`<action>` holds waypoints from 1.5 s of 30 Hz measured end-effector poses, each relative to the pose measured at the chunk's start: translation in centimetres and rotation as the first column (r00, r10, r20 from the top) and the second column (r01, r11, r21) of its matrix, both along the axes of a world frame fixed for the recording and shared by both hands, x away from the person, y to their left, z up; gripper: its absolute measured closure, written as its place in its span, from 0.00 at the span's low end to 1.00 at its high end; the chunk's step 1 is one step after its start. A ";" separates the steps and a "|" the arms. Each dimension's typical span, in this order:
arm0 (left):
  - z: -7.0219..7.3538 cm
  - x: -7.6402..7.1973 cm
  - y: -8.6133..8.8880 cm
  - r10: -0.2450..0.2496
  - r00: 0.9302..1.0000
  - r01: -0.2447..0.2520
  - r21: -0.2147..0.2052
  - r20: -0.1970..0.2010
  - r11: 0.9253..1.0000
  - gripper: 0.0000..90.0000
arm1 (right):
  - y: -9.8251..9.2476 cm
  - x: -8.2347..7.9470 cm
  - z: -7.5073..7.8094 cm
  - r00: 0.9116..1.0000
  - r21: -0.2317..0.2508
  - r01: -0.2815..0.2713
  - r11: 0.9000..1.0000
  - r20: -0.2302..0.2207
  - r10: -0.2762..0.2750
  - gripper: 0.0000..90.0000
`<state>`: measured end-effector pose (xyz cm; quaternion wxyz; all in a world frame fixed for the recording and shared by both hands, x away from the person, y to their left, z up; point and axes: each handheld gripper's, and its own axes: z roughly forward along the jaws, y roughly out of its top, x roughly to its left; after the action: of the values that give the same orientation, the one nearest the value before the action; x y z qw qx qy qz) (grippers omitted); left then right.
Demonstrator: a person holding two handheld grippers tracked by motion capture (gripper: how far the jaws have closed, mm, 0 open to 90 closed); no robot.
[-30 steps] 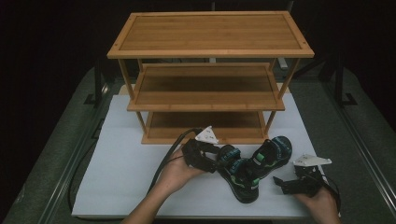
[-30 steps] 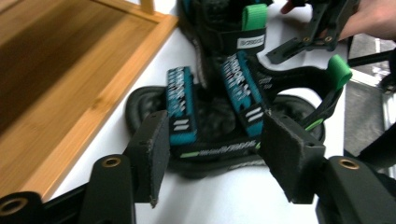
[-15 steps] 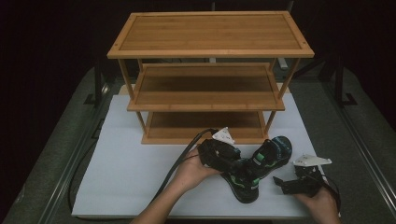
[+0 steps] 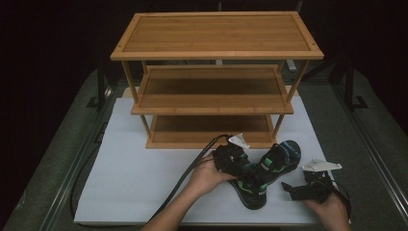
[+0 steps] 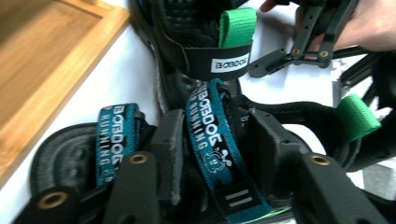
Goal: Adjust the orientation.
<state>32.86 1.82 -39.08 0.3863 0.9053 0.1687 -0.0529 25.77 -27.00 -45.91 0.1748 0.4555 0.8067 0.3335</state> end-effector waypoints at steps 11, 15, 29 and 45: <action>0.3 -0.1 0.1 -0.013 1.000 0.012 0.025 0.019 1.000 0.75 | 0.0 0.0 0.0 1.000 -0.001 0.000 1.000 -0.001 0.000 0.01; 0.5 -0.2 0.3 -0.023 0.999 0.022 0.030 0.033 0.999 0.76 | 0.0 0.0 0.0 1.000 0.000 0.000 1.000 0.000 0.000 0.01; 2.6 -0.3 3.0 -0.070 0.995 0.067 0.041 0.070 0.997 0.77 | 0.0 0.0 0.0 1.000 0.000 0.000 1.000 0.000 0.000 0.01; 3.6 -0.3 7.1 -0.080 0.994 0.077 0.044 0.075 0.996 0.77 | 0.0 0.0 0.0 1.000 0.001 0.001 1.000 0.000 -0.001 0.01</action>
<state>32.60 8.94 -35.45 0.3716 0.9202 0.1192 -0.0297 25.77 -27.00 -45.91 0.1747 0.4559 0.8064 0.3337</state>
